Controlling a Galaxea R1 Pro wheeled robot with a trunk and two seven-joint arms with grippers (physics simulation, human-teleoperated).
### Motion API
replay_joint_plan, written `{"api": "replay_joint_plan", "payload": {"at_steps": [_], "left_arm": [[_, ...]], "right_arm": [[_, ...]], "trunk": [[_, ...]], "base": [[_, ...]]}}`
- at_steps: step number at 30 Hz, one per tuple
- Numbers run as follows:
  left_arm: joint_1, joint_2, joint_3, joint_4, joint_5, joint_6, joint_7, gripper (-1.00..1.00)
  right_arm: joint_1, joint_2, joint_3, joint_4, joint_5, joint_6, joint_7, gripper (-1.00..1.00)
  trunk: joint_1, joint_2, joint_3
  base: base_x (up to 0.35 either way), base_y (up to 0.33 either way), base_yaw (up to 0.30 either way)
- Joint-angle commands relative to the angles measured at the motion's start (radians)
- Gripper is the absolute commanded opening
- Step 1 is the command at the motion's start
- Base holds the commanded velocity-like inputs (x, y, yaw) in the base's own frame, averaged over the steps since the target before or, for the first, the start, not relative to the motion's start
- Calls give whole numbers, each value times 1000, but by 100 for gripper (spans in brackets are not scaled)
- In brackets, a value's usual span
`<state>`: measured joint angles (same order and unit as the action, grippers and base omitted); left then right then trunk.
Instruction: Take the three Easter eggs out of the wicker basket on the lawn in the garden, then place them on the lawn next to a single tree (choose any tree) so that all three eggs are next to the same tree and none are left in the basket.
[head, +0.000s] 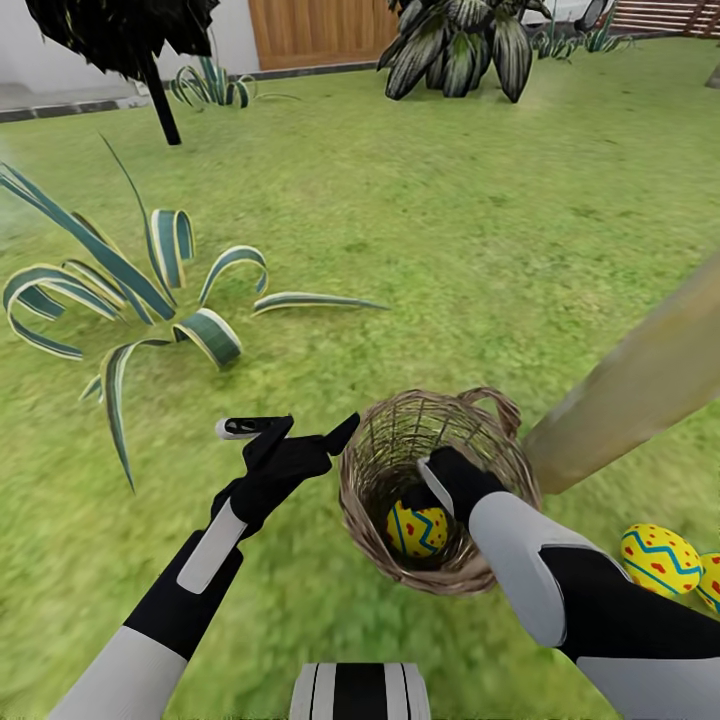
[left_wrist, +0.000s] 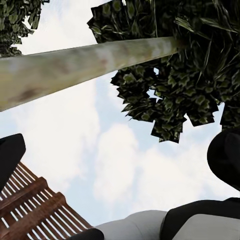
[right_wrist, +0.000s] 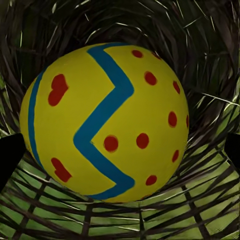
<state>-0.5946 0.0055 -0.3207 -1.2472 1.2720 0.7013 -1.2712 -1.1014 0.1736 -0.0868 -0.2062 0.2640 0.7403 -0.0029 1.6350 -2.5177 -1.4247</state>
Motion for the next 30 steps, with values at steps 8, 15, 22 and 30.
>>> {"api": "replay_joint_plan", "payload": {"at_steps": [8, 15, 22, 30], "left_arm": [[-1, 1, -2, 0, 7, 10, -1, 100], [-1, 1, -2, 0, 7, 10, -1, 100], [-1, 1, -2, 0, 7, 10, -2, 100], [-1, 0, -3, 0, 9, 10, -2, 100]], "right_arm": [[-2, 1, -8, -16, 13, -9, 44, 100], [-2, 1, -7, -16, 14, -13, 36, 100], [-2, 1, -8, -17, 7, -3, -5, 100], [0, 1, -13, -21, 3, 2, -4, -100]], "trunk": [[3, -2, -32], [7, -4, -59], [10, -5, -86], [11, -6, -94]], "base": [[0, 0, 0], [0, 0, 0], [0, 0, 0], [0, 0, 0]]}}
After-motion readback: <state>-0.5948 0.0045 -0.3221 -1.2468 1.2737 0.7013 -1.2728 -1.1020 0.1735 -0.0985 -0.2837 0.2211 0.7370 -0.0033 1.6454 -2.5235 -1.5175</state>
